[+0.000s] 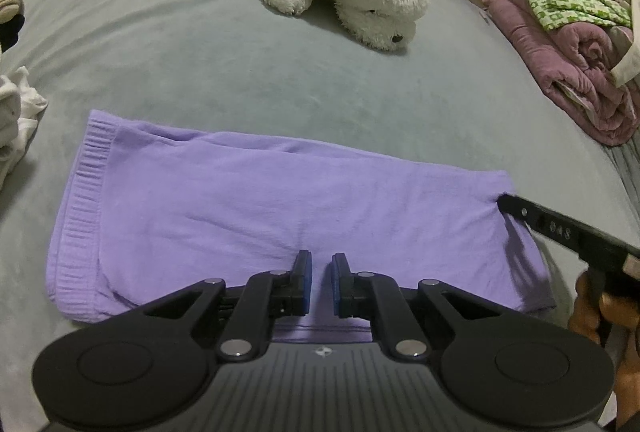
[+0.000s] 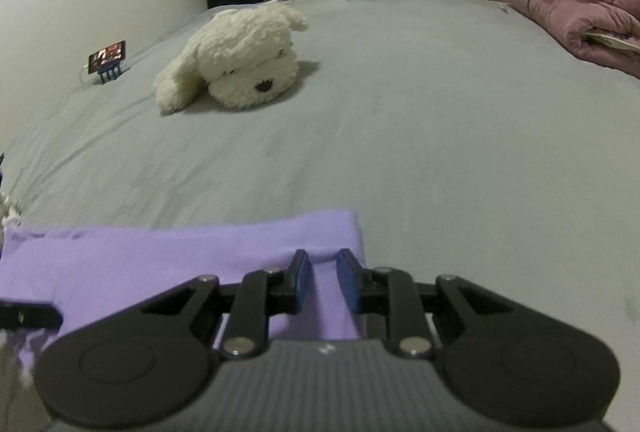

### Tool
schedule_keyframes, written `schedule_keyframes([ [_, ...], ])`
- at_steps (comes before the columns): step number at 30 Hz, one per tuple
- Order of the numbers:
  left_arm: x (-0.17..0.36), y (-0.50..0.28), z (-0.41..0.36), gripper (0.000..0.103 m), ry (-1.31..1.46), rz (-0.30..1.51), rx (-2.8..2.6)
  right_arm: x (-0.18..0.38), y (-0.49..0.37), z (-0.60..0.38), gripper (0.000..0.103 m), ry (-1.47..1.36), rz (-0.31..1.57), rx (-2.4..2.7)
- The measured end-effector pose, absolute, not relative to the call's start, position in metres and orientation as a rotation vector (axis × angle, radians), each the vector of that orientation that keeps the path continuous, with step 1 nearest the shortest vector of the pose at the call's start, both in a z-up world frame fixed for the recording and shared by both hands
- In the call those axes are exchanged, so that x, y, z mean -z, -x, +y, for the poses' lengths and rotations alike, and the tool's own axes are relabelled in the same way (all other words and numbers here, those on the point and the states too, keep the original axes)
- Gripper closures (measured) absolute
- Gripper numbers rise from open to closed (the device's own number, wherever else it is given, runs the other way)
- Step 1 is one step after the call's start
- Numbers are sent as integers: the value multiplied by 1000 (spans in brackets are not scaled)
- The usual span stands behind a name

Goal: Fold clothes

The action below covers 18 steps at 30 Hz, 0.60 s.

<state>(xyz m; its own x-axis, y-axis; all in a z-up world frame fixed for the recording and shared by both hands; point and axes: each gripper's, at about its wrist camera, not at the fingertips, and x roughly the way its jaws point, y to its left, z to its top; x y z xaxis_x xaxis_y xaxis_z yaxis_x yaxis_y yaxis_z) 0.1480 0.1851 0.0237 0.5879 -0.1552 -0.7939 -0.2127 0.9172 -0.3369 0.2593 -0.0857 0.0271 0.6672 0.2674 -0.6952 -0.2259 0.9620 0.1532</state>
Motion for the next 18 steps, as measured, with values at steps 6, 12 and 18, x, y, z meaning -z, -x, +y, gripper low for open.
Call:
schedule_keyframes([
  [6,-25,-148,185,94,421,954,-34,-22,-277,-83,84,-48,797,-198],
  [12,-26,-148,188,94,445,955,-33,-28,-264,-80,84,-27,753,-155],
  [18,-28,-147,187,94,450,945,-35,-36,-232,-83,84,-44,718,-192],
])
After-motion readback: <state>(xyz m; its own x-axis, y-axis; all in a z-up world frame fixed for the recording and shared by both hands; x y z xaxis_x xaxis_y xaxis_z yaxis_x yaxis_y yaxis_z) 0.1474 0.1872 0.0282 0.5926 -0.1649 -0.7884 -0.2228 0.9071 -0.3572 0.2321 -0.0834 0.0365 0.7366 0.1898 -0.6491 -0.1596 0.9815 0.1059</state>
